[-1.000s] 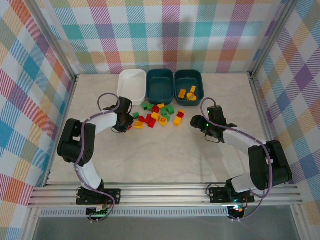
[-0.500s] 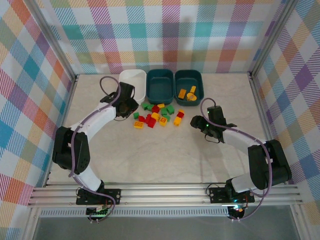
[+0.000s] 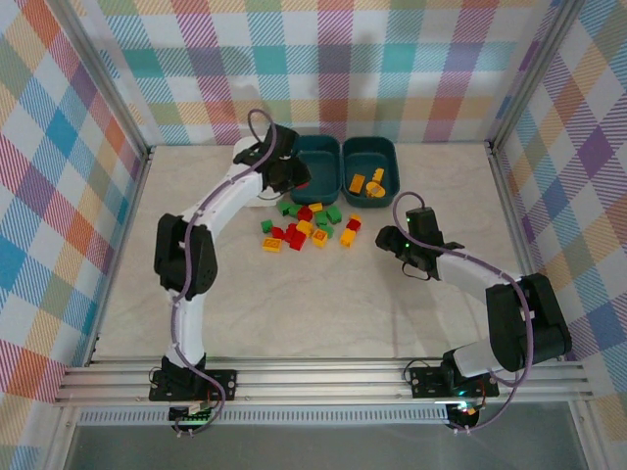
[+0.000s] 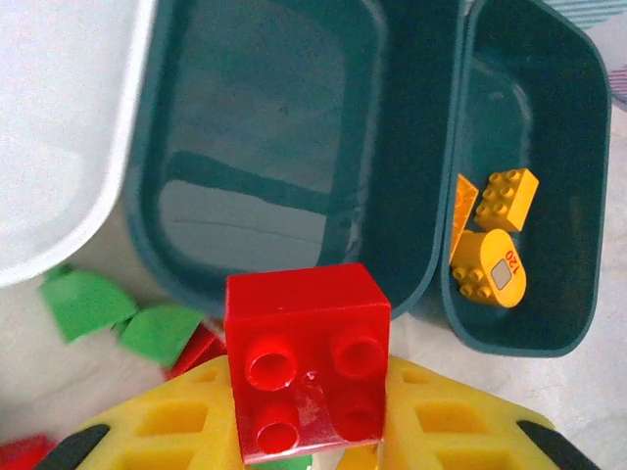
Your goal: Sort the legos into containers by color
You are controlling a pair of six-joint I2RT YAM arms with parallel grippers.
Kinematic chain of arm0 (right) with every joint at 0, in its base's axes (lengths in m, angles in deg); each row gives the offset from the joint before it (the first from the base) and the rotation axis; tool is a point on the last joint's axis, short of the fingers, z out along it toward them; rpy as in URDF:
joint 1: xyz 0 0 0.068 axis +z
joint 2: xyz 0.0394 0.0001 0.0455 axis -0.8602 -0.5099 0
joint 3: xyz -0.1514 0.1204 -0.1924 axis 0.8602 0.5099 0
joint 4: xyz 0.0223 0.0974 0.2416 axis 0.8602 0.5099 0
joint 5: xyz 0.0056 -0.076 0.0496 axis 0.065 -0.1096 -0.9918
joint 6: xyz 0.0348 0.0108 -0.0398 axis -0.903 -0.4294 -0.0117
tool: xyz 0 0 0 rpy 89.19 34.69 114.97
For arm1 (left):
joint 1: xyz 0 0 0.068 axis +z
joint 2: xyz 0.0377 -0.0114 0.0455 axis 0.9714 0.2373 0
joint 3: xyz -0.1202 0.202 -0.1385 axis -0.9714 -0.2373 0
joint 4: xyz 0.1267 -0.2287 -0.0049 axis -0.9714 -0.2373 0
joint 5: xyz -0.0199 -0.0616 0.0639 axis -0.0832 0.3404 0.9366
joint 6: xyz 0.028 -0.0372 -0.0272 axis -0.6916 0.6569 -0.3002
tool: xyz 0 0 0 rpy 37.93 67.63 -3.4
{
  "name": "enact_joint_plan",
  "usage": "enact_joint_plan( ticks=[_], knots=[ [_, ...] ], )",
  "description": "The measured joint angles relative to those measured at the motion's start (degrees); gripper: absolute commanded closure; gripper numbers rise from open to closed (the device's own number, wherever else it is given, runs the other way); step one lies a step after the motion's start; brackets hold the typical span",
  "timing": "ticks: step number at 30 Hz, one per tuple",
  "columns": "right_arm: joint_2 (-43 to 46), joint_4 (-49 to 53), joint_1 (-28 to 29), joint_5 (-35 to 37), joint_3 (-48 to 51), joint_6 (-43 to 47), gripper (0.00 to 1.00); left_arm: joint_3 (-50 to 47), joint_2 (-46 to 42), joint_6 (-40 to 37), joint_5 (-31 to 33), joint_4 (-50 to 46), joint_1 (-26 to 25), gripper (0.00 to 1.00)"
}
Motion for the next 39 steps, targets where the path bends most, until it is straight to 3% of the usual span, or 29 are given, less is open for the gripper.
enact_joint_plan(
  ticks=[7, 19, 24, 29, 35, 39],
  knots=[
    [1.4, -1.1, -0.1, 6.5, 3.9, 0.0, 0.26, 16.0, 11.1, -4.3, -1.1, -4.7, 0.0, 0.80],
    [-0.9, -2.6, -0.1, 10.1, 4.8, 0.5, 0.25, 28.4, 24.5, -7.1, -3.0, -8.0, 0.0, 0.76],
    [-2.7, -2.9, -0.1, 9.9, 4.8, 0.7, 0.25, 30.9, 26.6, -7.1, -3.5, -8.2, 0.0, 0.41],
    [-2.8, -4.3, -0.1, 9.2, 4.9, 1.0, 0.25, 32.5, 26.4, -7.9, -4.2, -8.2, 0.0, 0.29],
    [-2.8, -6.7, -0.1, 7.7, 5.4, 1.3, 0.25, 30.8, 22.9, -10.7, -4.0, -10.3, -0.1, 0.33],
    [-2.8, -7.6, -0.1, 6.8, 5.8, 1.3, 0.25, 20.9, 15.4, -15.3, -1.7, -11.2, -1.2, 0.39]
  ],
)
